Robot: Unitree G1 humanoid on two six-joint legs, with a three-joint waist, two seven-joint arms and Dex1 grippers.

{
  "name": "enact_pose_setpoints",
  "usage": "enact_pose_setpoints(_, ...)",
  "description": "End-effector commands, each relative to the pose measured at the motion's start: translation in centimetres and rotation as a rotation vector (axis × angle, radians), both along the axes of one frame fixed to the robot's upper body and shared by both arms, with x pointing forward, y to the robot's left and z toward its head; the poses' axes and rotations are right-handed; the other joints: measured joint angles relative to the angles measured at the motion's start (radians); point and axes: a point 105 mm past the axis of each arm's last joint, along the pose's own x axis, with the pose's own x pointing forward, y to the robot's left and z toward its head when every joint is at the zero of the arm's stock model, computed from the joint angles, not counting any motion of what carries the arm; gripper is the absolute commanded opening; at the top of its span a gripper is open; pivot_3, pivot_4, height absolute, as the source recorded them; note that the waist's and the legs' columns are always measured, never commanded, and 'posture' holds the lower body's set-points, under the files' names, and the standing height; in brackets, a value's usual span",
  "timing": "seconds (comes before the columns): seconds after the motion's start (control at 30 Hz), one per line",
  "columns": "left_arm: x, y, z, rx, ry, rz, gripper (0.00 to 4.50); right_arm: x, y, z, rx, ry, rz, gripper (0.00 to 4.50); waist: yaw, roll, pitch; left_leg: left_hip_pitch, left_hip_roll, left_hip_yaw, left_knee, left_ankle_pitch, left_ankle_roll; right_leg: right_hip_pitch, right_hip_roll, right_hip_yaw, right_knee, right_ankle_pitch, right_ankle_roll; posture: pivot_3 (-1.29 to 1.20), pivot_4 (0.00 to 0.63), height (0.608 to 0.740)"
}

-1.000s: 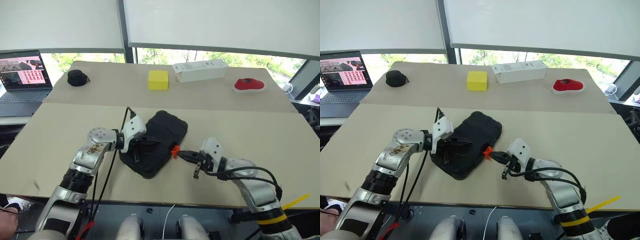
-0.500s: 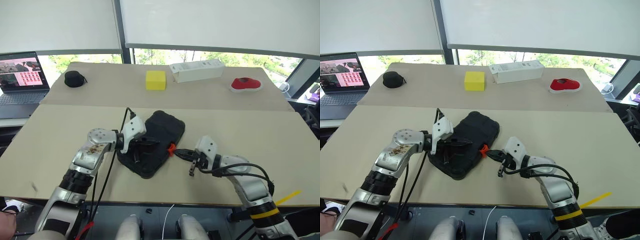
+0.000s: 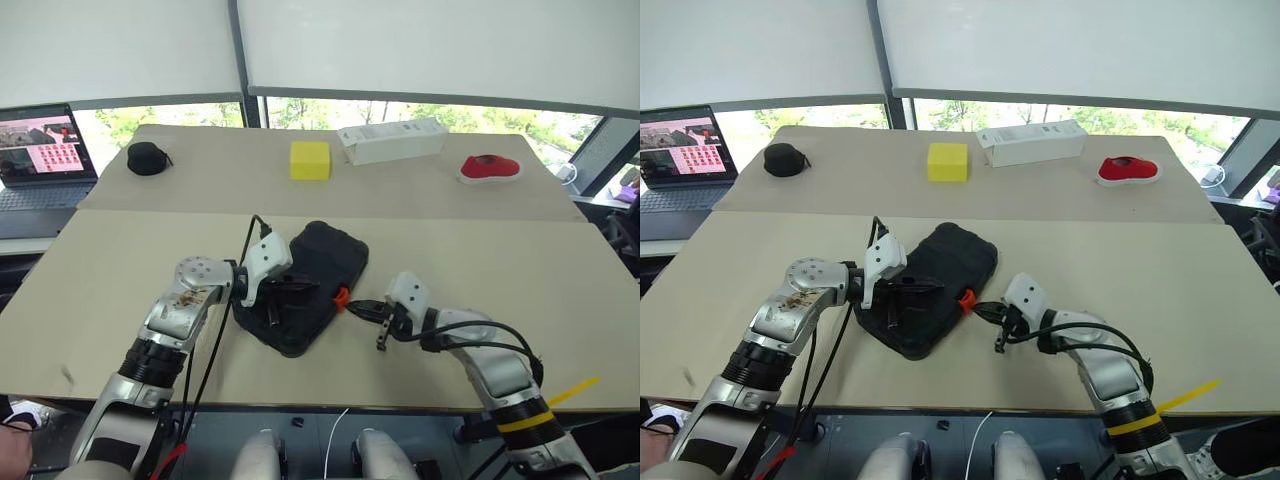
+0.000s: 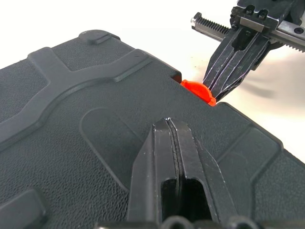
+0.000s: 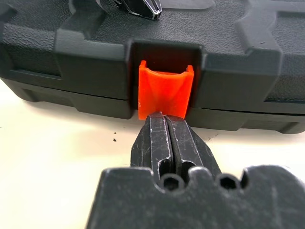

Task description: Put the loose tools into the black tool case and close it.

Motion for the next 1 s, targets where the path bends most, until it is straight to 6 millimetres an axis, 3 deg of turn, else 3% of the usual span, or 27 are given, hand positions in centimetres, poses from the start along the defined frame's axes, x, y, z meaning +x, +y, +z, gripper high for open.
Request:
enact_pose_setpoints(0.03,-1.6,0.3,-6.1,0.113,0.237,0.039,0.03,0.5,1.5,1.9,0.045,-0.065,0.031,0.00,0.000,0.000,0.000,0.001,0.000,0.000,0.000,0.000,0.000,0.000,0.000,0.000,0.000,0.000,0.000,0.00,0.150,0.740)
enact_pose_setpoints(0.43,-2.0,0.8,-7.1,0.116,0.269,0.077,0.03,0.5,3.4,2.2,0.083,-0.051,0.083,0.00,-0.001,-0.001,-0.001,0.004,0.000,-0.001,-0.003,0.000,0.000,0.001,0.000,0.001,0.000,-0.003,0.002,0.00,0.150,0.740)
enact_pose_setpoints(0.5,-1.8,1.2,-6.3,0.067,0.225,0.083,0.03,0.4,2.8,2.1,0.070,-0.057,0.082,0.00,-0.002,-0.001,-0.001,0.004,0.000,-0.001,-0.003,0.000,0.000,0.001,0.000,0.001,0.000,-0.003,0.002,0.00,0.150,0.740)
enact_pose_setpoints(0.57,-1.4,2.3,-4.7,-0.011,0.141,0.116,0.54,0.2,1.4,2.4,0.071,-0.057,0.063,0.00,-0.008,0.000,-0.001,0.004,0.000,-0.001,-0.004,0.000,0.000,0.001,-0.001,0.002,0.000,-0.003,0.002,0.00,0.150,0.740)
enact_pose_setpoints(0.6,-1.5,2.9,-3.7,-0.050,0.091,0.115,0.67,0.1,0.6,2.7,0.077,-0.060,0.055,0.29,-0.011,0.001,0.000,0.004,0.000,-0.001,-0.005,0.000,0.000,0.000,-0.001,0.002,0.000,-0.003,0.001,0.00,0.150,0.740)
enact_pose_setpoints(0.7,-2.0,4.7,-1.0,-0.160,-0.012,0.127,1.68,-0.8,-1.3,3.4,0.072,-0.073,0.064,1.10,-0.018,0.001,0.001,0.004,0.001,-0.001,-0.010,0.000,0.000,-0.002,-0.002,0.002,-0.001,-0.001,-0.005,0.00,0.150,0.740)
enact_pose_setpoints(0.8,-3.3,9.7,1.6,-0.191,-0.136,0.275,2.87,-1.9,-5.5,4.3,0.030,-0.122,0.030,2.17,-0.023,-0.001,0.003,0.003,0.001,-0.001,-0.018,0.000,0.000,-0.003,-0.002,0.002,-0.005,-0.001,-0.005,0.00,0.150,0.740)
enact_pose_setpoints(0.9,-4.3,13.2,1.0,-0.123,-0.122,0.433,4.24,-2.6,-7.7,4.9,0.003,-0.190,0.041,3.40,-0.020,-0.002,0.007,0.001,0.001,-0.001,-0.022,-0.002,-0.003,-0.006,-0.002,0.002,-0.006,-0.004,-0.006,0.00,0.150,0.740)
enact_pose_setpoints(0.93,-5.2,14.7,0.6,-0.095,-0.134,0.477,4.49,-2.8,-8.7,5.1,-0.016,-0.223,0.054,3.79,-0.020,-0.002,0.007,-0.001,0.001,-0.003,-0.022,-0.002,-0.003,-0.008,-0.002,0.000,-0.006,-0.004,-0.006,0.00,0.150,0.740)
enact_pose_setpoints(0.97,-6.1,16.0,0.3,-0.066,-0.153,0.517,4.49,-2.8,-9.6,5.1,-0.030,-0.244,0.058,3.79,-0.019,-0.001,0.008,-0.001,0.001,-0.002,-0.021,-0.002,-0.003,-0.008,-0.002,0.000,-0.006,-0.004,-0.006,0.00,0.150,0.740)
enact_pose_setpoints(1.0,-6.9,17.1,-0.1,-0.030,-0.171,0.551,4.50,-2.8,-10.7,4.8,-0.063,-0.232,0.046,4.20,-0.021,-0.001,0.008,-0.002,0.000,-0.002,-0.021,-0.002,-0.003,-0.008,-0.002,0.000,-0.006,-0.004,-0.006,0.00,0.150,0.740)
